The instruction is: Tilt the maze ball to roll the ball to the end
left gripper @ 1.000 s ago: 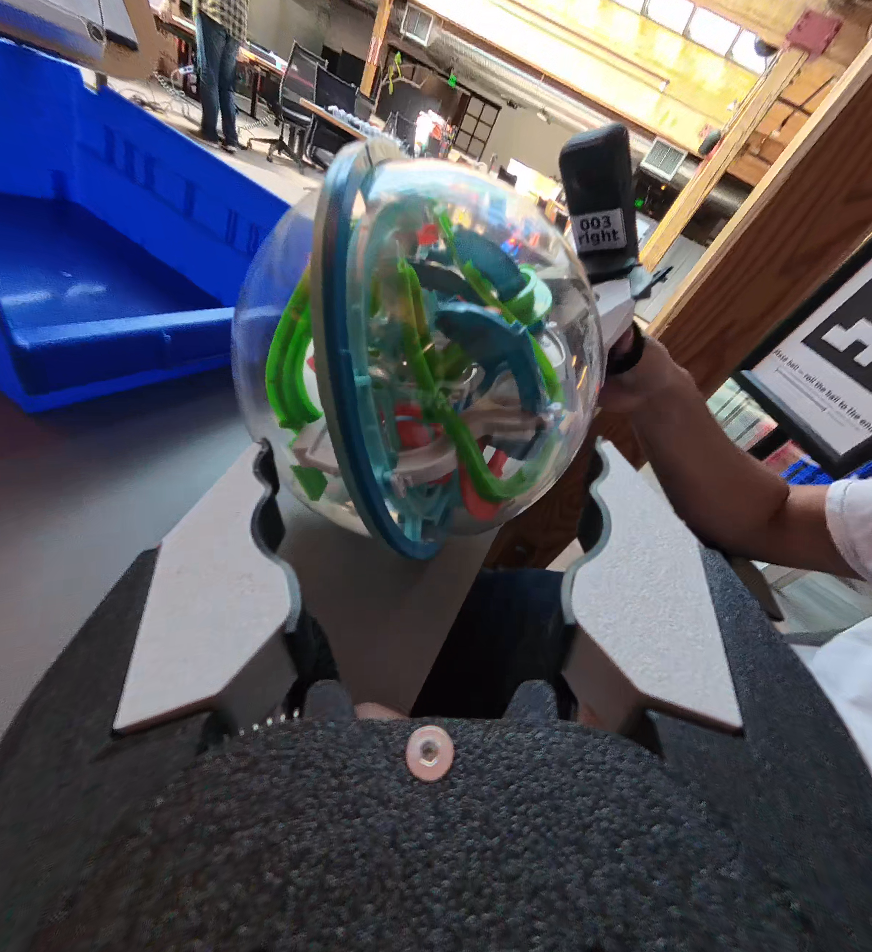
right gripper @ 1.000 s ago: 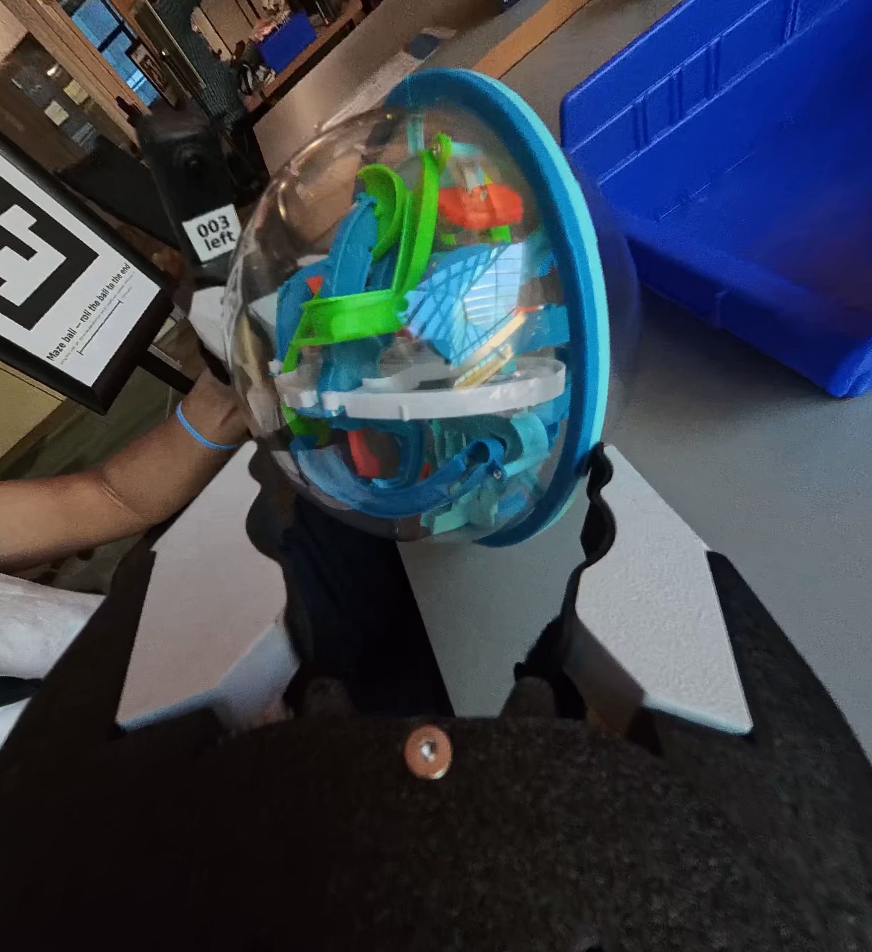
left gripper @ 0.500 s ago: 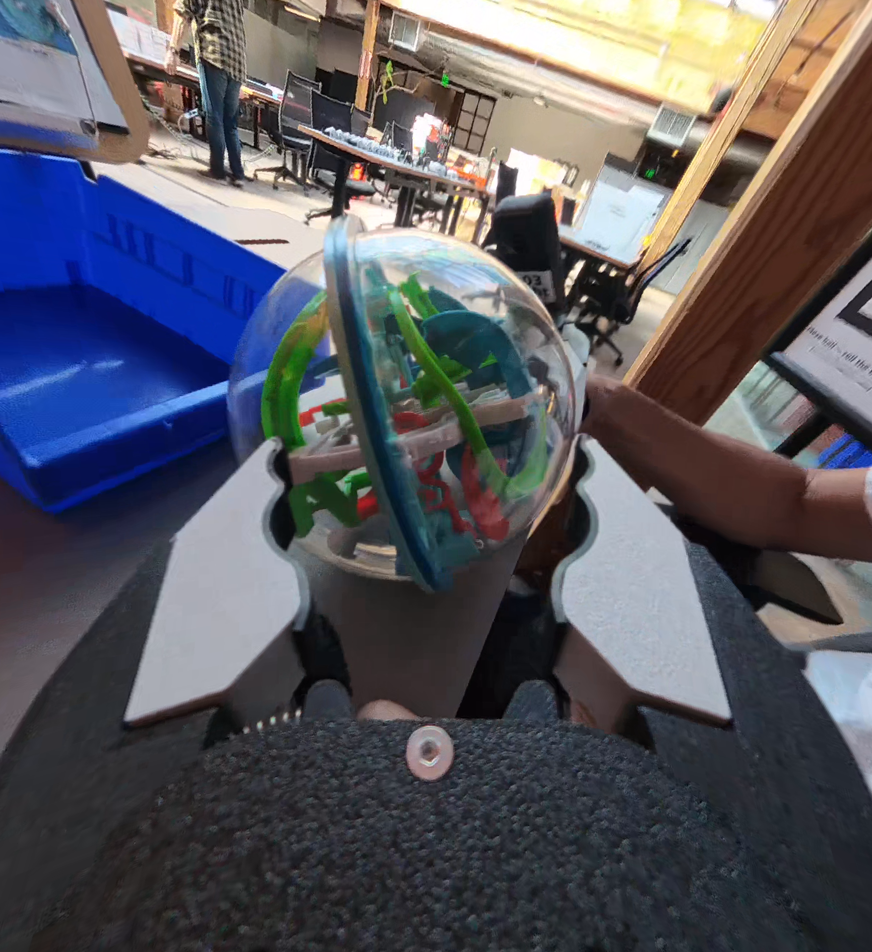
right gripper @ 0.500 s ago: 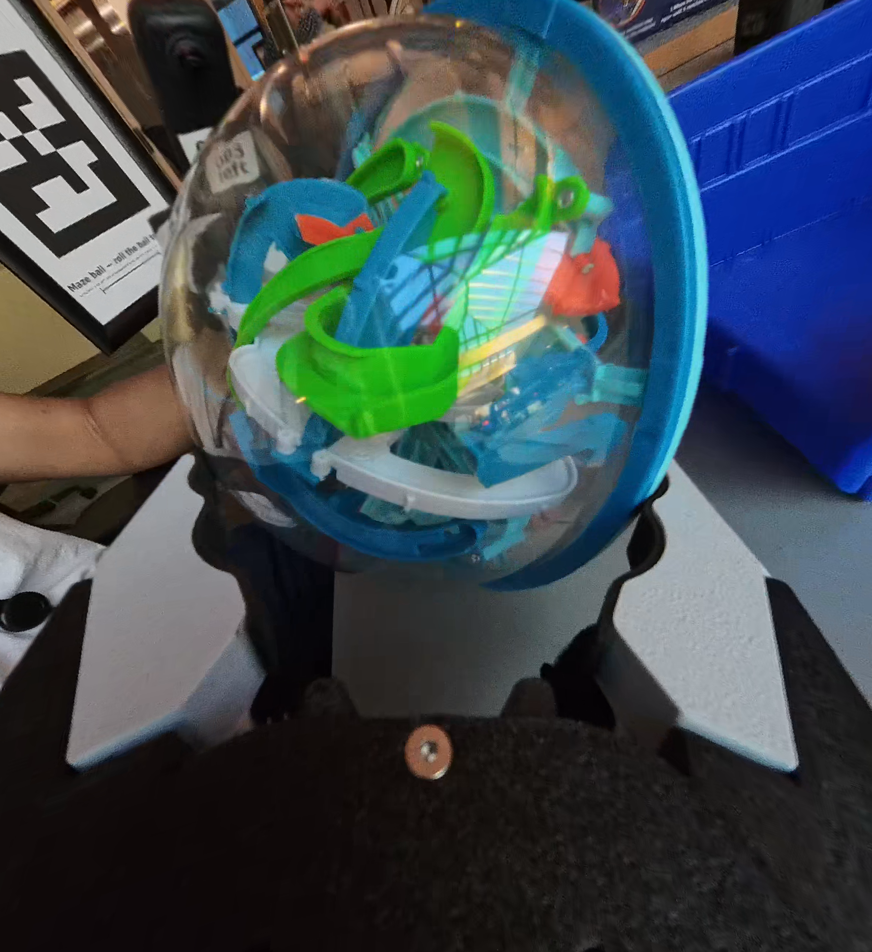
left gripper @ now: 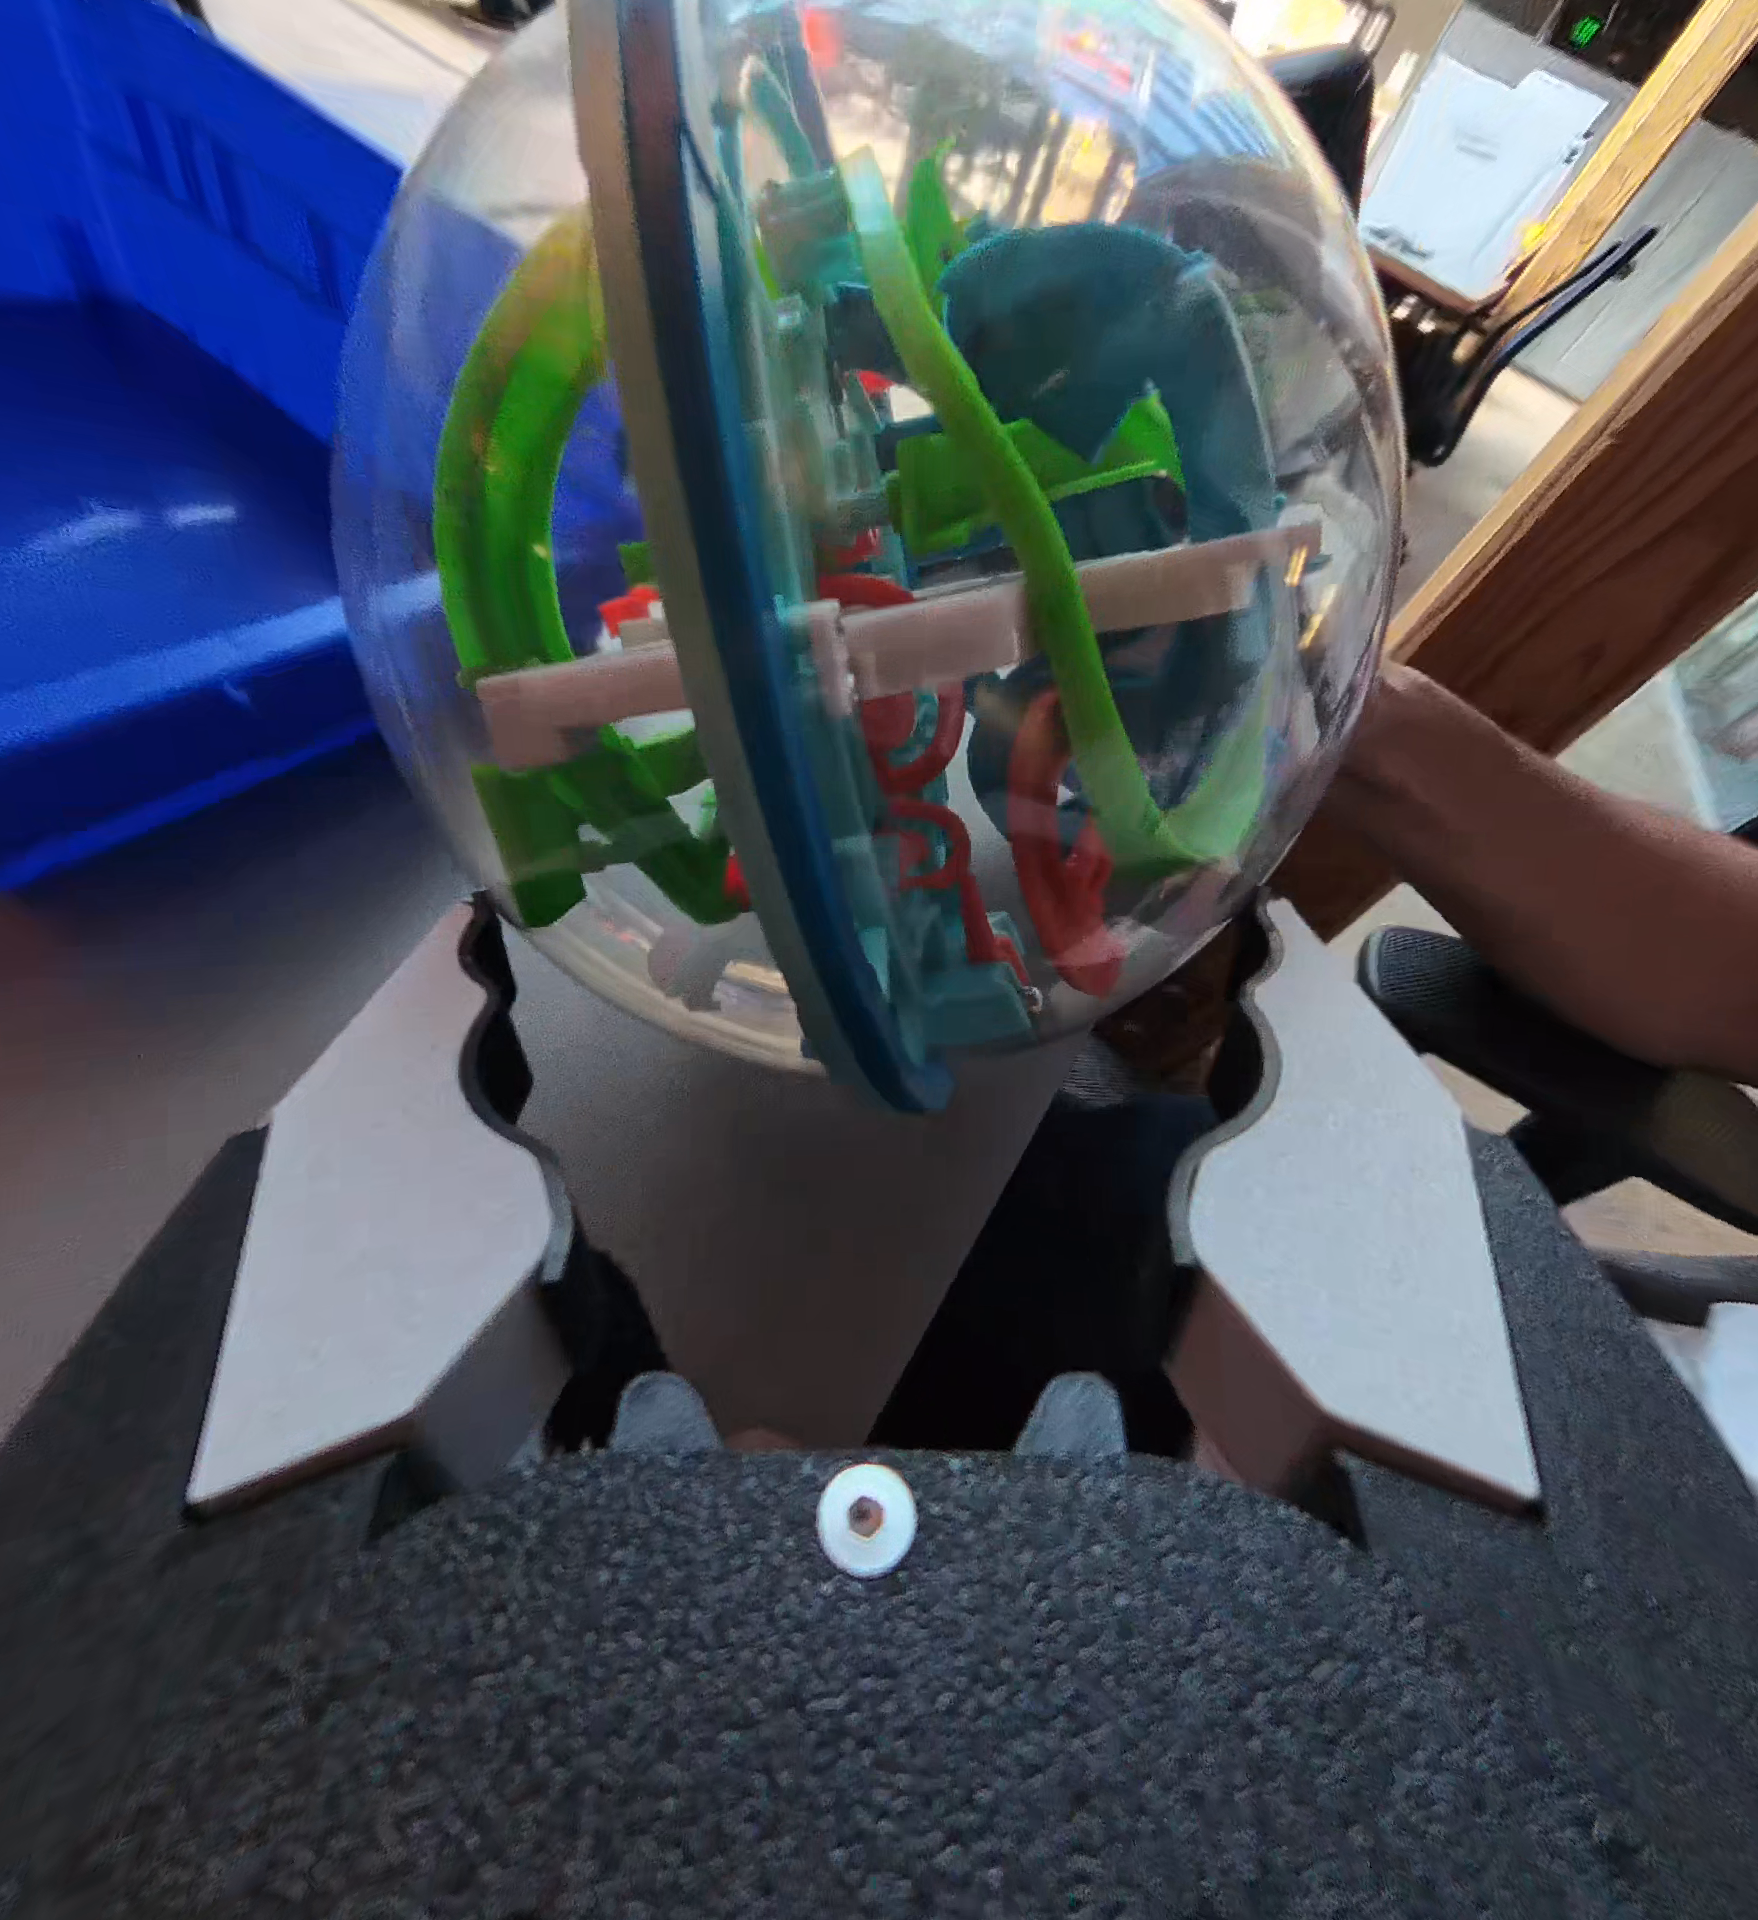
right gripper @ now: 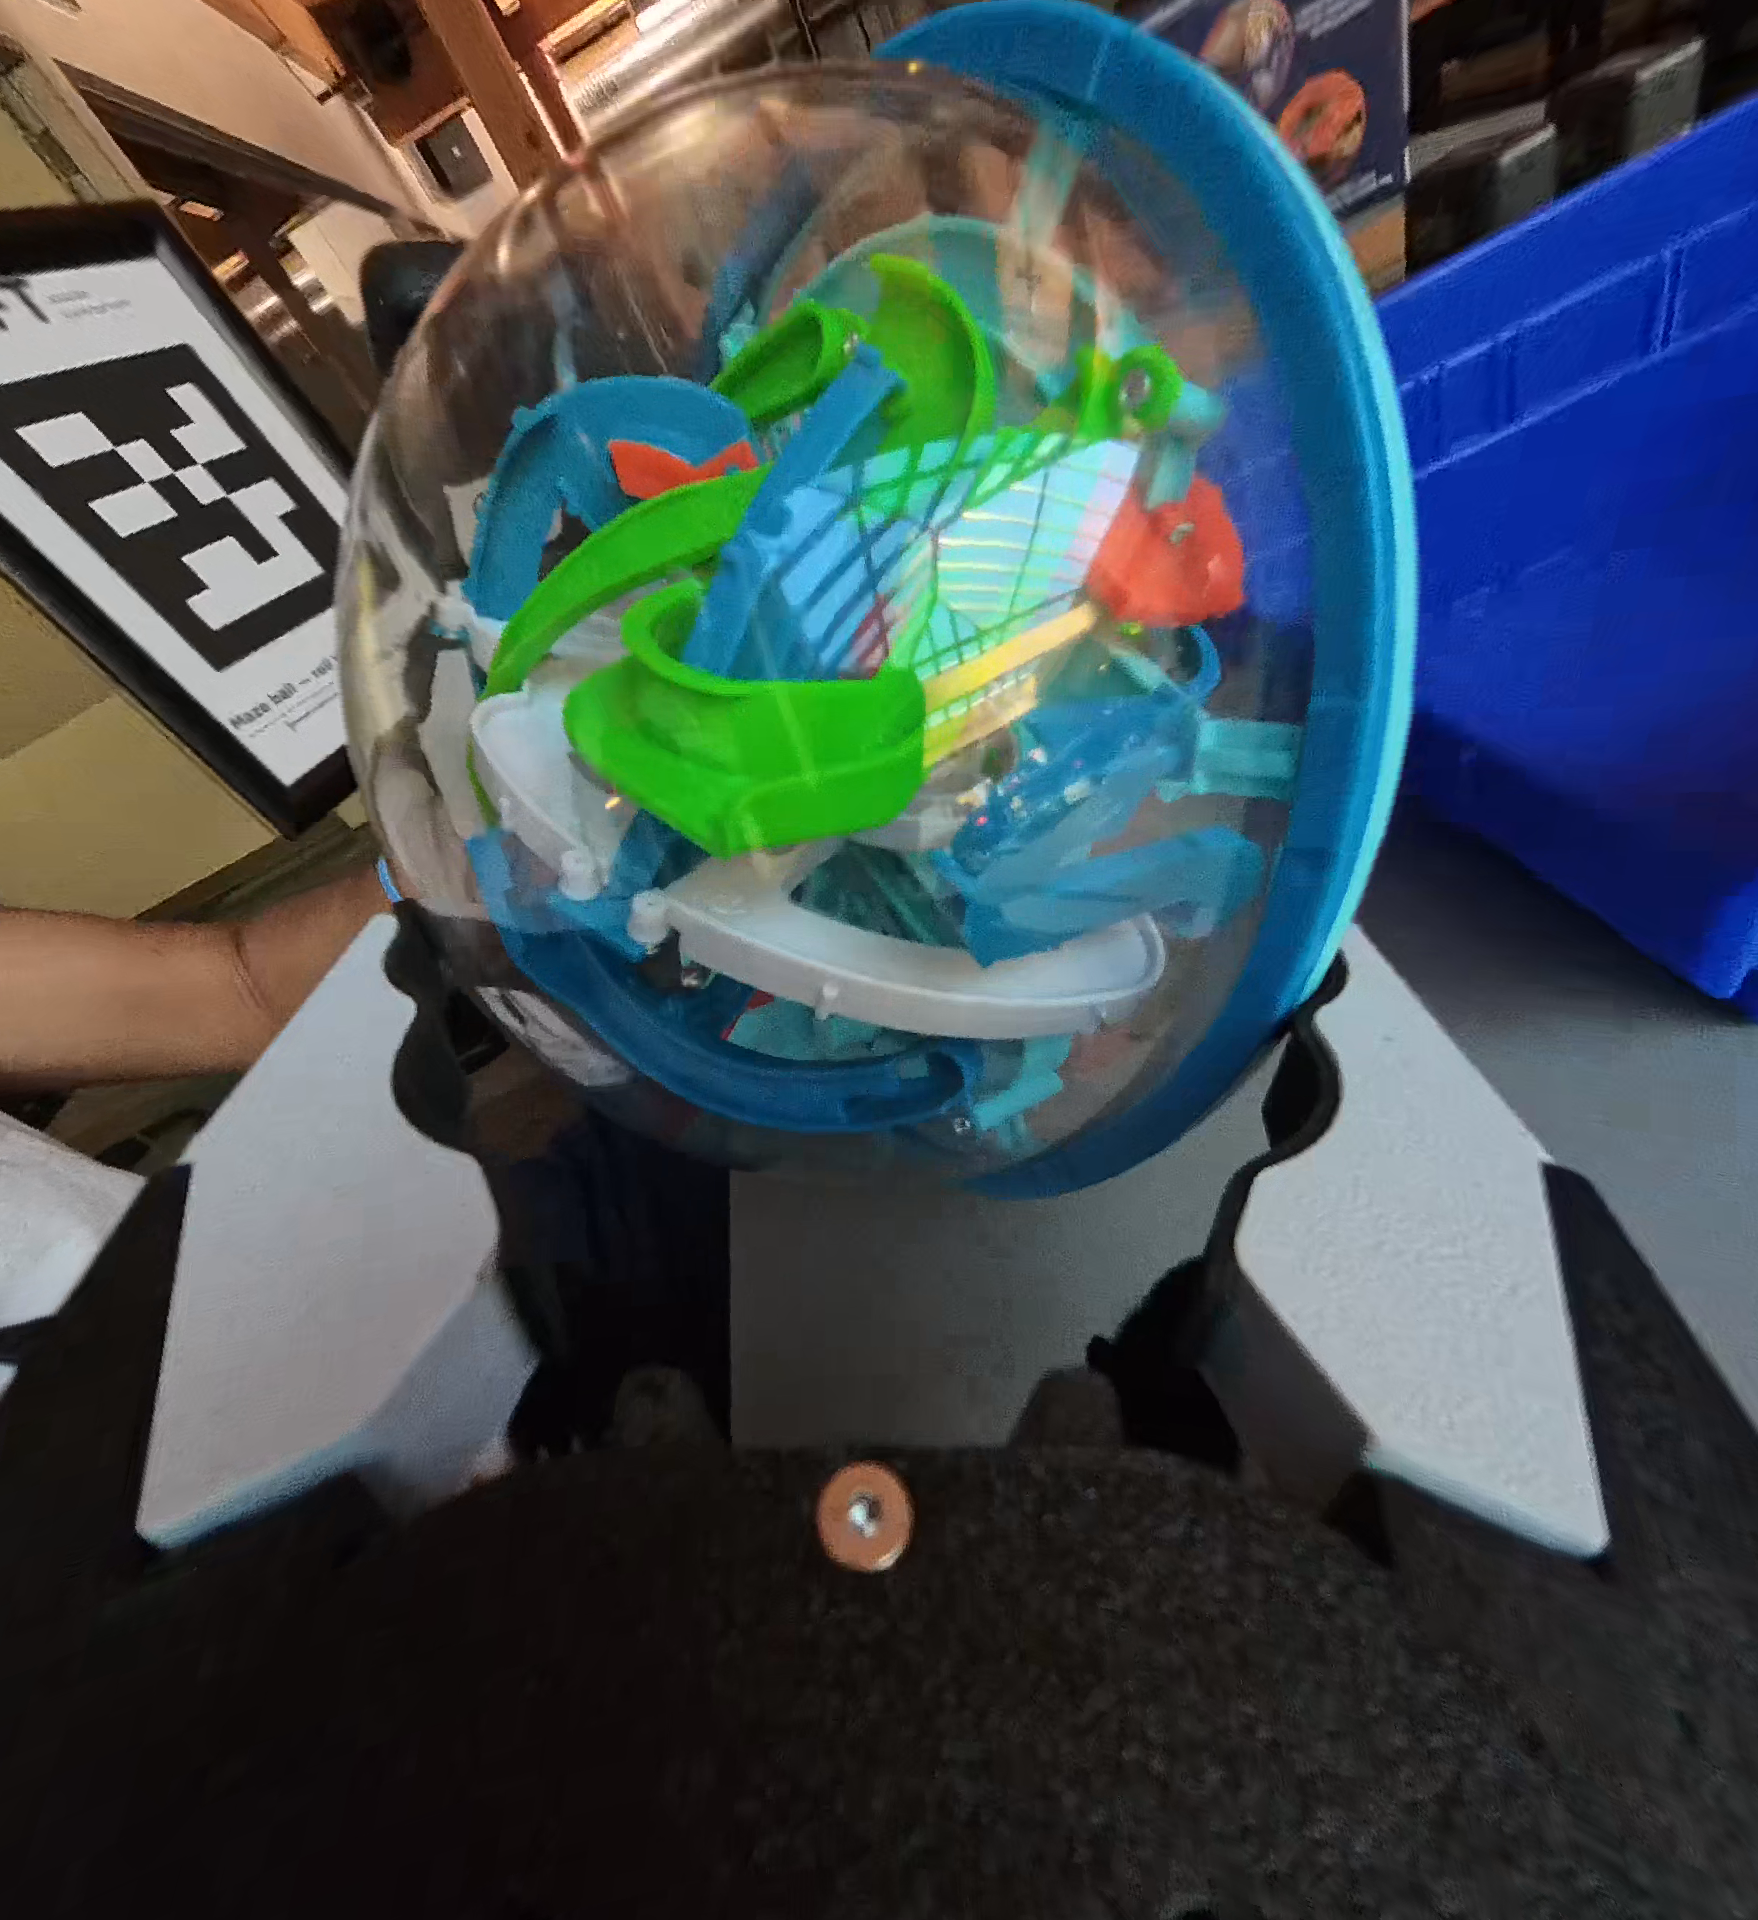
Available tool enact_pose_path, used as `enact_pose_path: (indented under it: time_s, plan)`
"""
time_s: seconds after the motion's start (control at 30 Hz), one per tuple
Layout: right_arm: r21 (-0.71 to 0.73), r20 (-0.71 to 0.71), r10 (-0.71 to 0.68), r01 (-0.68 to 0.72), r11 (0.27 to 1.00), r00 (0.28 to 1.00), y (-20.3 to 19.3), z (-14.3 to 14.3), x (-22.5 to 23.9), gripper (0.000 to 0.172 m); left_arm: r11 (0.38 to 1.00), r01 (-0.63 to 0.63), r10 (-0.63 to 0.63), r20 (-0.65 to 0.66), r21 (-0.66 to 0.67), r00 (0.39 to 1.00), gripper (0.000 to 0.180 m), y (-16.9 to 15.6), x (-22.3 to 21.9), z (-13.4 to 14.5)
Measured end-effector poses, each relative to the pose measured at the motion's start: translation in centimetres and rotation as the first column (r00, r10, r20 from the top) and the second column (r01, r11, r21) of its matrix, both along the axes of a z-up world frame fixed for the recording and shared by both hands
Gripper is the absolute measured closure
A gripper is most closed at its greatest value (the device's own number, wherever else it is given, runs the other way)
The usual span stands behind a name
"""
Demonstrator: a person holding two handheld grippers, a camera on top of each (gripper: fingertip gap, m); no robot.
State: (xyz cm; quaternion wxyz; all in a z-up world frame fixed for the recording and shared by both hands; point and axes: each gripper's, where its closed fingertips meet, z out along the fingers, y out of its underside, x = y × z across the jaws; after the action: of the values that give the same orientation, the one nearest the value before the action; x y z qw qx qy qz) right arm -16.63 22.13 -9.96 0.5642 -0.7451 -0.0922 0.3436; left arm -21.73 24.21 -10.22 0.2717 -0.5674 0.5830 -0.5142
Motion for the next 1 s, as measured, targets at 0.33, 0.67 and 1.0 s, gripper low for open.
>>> enact_pose_path:
  time_s: [0.33,0.67,1.0]
  plan:
    - [0.232,0.179,0.001,-0.043,0.972,0.984,-1.0,2.4,-1.7,0.015,0.938,-0.002,-0.070,0.196,0.346,0.978,0.049,-0.4,-1.5,3.7]
    - [0.393,0.336,-0.085,-0.058,0.918,0.938,-1.6,3.9,-2.5,0.018,0.863,-0.034,-0.134,0.295,0.503,0.946,0.049,-0.9,-2.4,4.7]
    - [0.422,0.358,-0.095,-0.070,0.904,0.929,-1.8,3.8,-2.5,0.018,0.847,-0.036,-0.131,0.274,0.531,0.953,0.050,-1.2,-2.4,4.8]
